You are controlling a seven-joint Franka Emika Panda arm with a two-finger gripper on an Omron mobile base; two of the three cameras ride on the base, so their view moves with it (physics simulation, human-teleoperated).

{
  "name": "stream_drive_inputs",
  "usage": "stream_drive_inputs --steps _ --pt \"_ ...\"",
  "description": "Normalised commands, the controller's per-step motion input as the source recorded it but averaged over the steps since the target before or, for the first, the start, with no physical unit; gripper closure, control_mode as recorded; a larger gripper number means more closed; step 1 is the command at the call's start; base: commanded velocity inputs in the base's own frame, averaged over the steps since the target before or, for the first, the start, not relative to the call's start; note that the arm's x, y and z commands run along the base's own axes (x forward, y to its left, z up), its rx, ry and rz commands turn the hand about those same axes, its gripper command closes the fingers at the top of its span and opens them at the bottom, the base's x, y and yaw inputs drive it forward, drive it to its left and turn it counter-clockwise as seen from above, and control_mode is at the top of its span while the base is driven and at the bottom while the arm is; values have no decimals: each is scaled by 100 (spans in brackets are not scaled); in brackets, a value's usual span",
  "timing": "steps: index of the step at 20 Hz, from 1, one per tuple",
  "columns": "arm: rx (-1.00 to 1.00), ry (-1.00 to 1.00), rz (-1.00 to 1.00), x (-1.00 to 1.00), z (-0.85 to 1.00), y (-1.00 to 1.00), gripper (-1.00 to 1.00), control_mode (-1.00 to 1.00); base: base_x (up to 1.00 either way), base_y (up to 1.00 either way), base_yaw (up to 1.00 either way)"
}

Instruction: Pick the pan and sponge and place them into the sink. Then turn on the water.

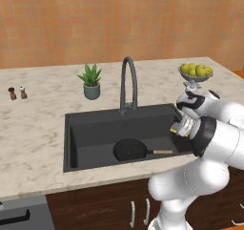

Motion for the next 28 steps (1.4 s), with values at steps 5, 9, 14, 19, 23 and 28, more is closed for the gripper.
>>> stream_drive_inputs --steps 5,9,14,19,23,28 --pt "2 -4 11 17 -17 67 100 -100 0 0 0" --pt "2 -6 5 22 -27 48 100 -100 0 0 0" --pt "1 -2 6 36 -45 43 100 -100 0 0 0" --pt "0 0 6 41 -62 48 100 -100 0 0 0" --pt "0 0 8 53 -70 33 100 -100 0 0 0" --pt "2 0 11 58 -72 1 100 -100 0 0 0"
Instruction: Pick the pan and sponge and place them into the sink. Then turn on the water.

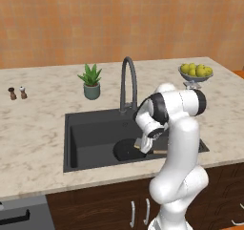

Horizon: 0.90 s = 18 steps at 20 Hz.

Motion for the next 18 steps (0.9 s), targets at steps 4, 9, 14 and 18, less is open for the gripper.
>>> stream_drive_inputs --steps 4,9,14,18 --pt "5 0 10 55 -58 0 100 -100 0 0 0" --pt "7 -1 10 53 -41 0 100 -100 0 0 0" --pt "10 -3 11 45 -28 -1 100 -100 0 0 0" --pt "21 -8 11 23 -1 -28 100 -100 0 0 0"
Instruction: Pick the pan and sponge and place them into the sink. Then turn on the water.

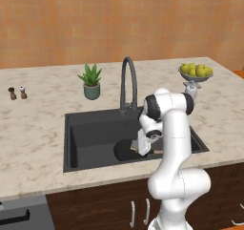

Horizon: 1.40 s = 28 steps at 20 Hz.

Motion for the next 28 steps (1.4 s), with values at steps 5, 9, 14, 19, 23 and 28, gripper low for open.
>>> stream_drive_inputs --steps 5,9,14,19,23,28 --pt "23 -10 9 7 4 -28 -100 -100 0 0 0" --pt "15 -2 3 -2 53 -4 -100 -100 0 0 0" --pt "7 -1 0 -24 93 0 -100 -100 0 0 0" --pt "0 0 0 -41 100 10 -100 -100 0 0 0" --pt "1 -9 -4 -70 100 -1 -100 -100 0 0 0" --pt "5 -22 -5 -52 85 -1 -100 -100 0 0 0"
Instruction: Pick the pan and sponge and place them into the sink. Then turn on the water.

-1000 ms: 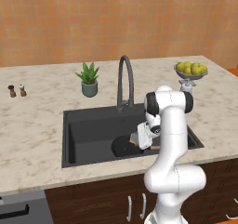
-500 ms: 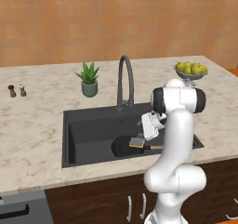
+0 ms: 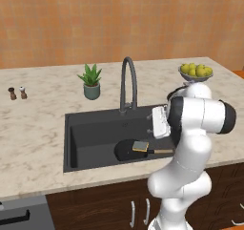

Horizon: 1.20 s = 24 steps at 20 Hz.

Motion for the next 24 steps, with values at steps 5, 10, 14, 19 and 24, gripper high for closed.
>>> stream_drive_inputs --steps 5,10,14,19,24 --pt "18 -14 -4 -12 86 -1 -100 -100 0 0 0" --pt "34 -11 -12 0 50 -21 -100 -100 0 0 0" --pt "30 -11 -11 7 24 -8 -100 -100 0 0 0" --pt "24 -5 -6 34 2 -2 -100 -100 0 0 0" --pt "12 0 -3 49 0 -2 -100 -100 0 0 0"
